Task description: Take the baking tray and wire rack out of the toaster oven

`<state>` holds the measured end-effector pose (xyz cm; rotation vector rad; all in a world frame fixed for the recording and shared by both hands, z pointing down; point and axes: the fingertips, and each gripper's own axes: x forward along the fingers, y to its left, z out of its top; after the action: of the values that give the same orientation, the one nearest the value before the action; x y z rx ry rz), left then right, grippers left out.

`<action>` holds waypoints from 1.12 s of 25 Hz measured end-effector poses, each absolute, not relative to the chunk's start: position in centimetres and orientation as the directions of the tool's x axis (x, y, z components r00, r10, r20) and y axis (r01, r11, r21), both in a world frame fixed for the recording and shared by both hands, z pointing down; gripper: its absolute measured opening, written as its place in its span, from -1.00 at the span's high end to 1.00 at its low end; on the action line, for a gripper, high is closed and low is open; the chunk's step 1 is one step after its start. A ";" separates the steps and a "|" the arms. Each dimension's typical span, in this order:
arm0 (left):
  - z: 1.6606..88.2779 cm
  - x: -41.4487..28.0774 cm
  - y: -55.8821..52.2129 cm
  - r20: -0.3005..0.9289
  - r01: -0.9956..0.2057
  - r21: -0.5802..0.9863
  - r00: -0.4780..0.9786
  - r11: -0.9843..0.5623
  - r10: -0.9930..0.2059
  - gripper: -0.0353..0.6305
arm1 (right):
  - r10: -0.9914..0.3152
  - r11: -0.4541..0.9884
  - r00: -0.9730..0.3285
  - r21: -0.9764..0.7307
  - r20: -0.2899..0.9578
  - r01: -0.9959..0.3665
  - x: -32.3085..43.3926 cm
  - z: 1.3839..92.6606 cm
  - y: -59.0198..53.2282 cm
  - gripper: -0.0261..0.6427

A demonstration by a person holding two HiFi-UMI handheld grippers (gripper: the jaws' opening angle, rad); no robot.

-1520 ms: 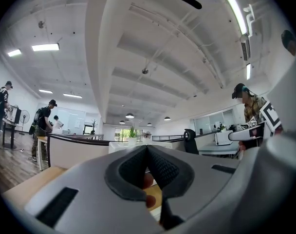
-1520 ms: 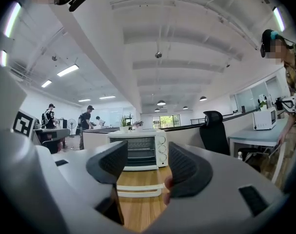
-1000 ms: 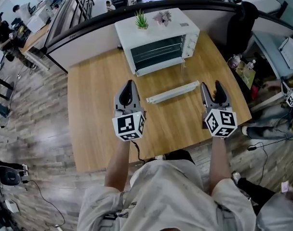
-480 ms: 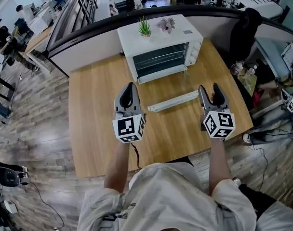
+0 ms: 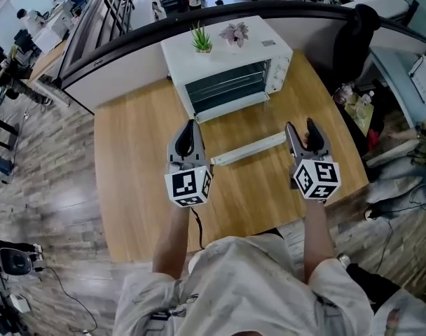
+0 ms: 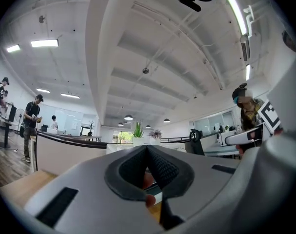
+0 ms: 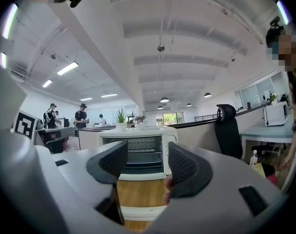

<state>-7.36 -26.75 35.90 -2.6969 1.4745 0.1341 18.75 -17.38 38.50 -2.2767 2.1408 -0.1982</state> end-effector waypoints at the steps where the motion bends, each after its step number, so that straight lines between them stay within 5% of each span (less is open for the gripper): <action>1: 36.1 -7.3 -26.9 -0.102 -0.844 -0.010 0.535 -0.536 -0.839 0.85 | -0.994 -0.061 0.052 -0.097 0.092 -0.993 18.7 38.7 -17.7 0.11; 28: 41.5 -11.0 -31.0 0.044 -0.922 0.020 0.386 -0.386 -0.921 0.85 | -0.950 0.168 -0.237 -0.310 0.201 -0.936 12.3 45.5 -32.0 0.14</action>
<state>-10.99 -31.02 41.45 -2.6496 1.7626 -0.0414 12.32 -32.01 45.55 -1.9154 2.3712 -0.5802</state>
